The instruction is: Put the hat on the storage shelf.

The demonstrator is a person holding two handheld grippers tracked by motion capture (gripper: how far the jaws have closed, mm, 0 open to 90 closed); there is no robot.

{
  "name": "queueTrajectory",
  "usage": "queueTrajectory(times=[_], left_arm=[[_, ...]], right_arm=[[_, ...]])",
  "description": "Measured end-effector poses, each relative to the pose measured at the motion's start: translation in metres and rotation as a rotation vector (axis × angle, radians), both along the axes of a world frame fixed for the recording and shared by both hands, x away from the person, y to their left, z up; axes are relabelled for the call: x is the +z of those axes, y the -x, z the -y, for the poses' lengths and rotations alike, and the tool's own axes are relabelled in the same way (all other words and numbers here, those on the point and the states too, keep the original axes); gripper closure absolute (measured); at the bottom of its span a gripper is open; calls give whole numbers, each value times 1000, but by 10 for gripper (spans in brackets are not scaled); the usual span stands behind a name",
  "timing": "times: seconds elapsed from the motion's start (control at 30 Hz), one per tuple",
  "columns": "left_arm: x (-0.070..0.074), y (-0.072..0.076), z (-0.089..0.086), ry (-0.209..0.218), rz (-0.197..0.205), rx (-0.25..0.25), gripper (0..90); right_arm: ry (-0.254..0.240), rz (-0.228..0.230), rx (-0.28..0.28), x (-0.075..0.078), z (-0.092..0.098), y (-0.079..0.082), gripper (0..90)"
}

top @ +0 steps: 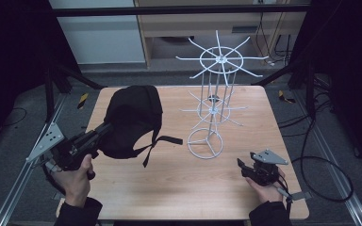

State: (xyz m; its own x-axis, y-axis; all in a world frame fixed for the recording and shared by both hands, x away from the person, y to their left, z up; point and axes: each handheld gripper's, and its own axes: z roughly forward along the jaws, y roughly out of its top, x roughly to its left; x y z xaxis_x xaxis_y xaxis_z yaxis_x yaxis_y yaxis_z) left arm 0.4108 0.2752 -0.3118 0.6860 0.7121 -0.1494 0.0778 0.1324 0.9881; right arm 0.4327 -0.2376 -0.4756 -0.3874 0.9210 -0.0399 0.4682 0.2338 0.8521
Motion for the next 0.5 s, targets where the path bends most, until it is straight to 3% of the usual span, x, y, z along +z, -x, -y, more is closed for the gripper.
queueTrajectory(times=[0.5], left_arm=[[38, 2, 32, 101, 131, -53, 856]], right_arm=[[2, 2, 0, 0, 1, 0, 419]])
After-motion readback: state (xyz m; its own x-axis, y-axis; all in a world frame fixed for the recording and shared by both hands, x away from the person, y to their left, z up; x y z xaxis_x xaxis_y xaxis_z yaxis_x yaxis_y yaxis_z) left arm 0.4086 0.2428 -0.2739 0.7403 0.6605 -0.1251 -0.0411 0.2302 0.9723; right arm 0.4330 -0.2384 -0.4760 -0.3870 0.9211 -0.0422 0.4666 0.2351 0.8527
